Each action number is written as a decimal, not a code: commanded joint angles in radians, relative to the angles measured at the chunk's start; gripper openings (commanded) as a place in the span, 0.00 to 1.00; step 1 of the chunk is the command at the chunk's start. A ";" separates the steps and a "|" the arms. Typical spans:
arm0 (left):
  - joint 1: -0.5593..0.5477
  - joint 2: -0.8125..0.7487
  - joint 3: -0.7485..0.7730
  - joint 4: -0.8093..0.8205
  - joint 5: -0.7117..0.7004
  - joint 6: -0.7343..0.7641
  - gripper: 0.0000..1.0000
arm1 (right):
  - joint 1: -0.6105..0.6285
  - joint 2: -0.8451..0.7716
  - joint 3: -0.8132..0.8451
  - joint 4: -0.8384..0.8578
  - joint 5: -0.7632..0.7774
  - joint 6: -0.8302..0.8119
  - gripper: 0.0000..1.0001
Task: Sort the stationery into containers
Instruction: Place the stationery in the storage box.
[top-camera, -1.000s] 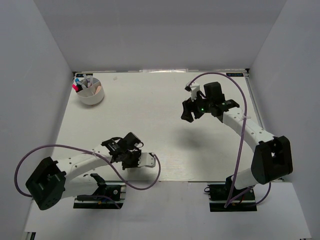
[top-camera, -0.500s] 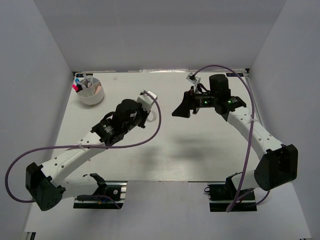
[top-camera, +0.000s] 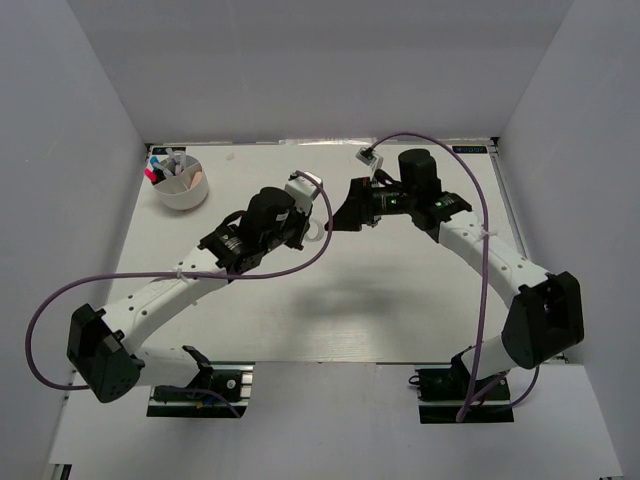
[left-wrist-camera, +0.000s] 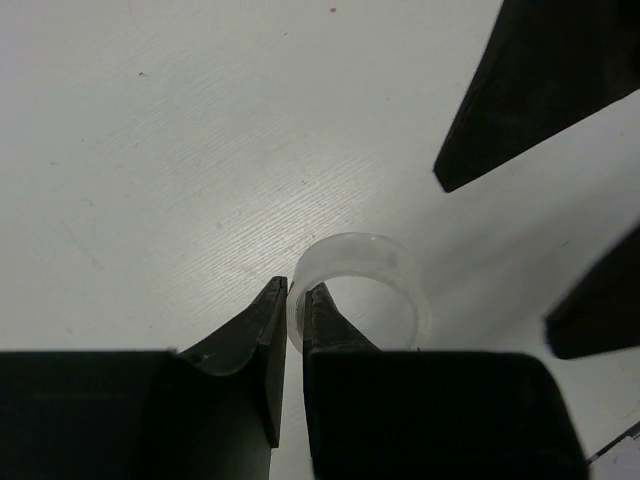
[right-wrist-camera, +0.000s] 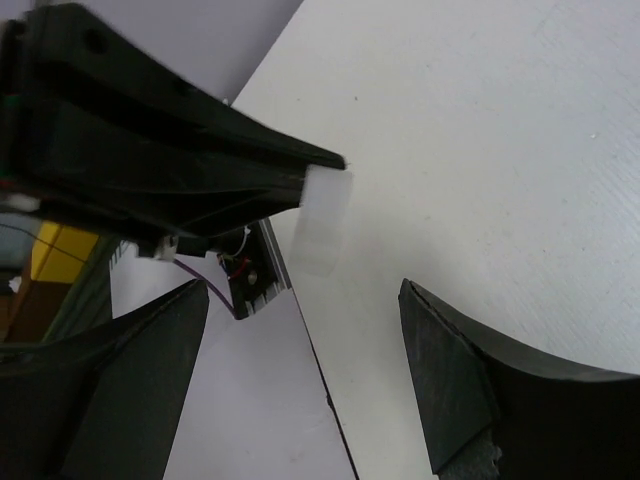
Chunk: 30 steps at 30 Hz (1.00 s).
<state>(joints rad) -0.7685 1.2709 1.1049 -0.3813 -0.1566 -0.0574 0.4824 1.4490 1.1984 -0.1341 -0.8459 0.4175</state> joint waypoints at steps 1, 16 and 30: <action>0.003 -0.012 0.058 0.015 0.026 -0.019 0.00 | 0.008 0.037 0.021 0.011 0.070 0.044 0.82; 0.003 0.004 0.055 0.027 0.031 -0.001 0.00 | 0.048 0.083 0.041 0.088 0.041 0.096 0.78; 0.003 0.008 0.073 0.041 0.075 -0.015 0.19 | 0.059 0.105 0.044 0.090 0.085 0.064 0.15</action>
<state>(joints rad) -0.7647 1.2892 1.1477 -0.3702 -0.1188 -0.0605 0.5434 1.5352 1.2037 -0.0711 -0.7883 0.5064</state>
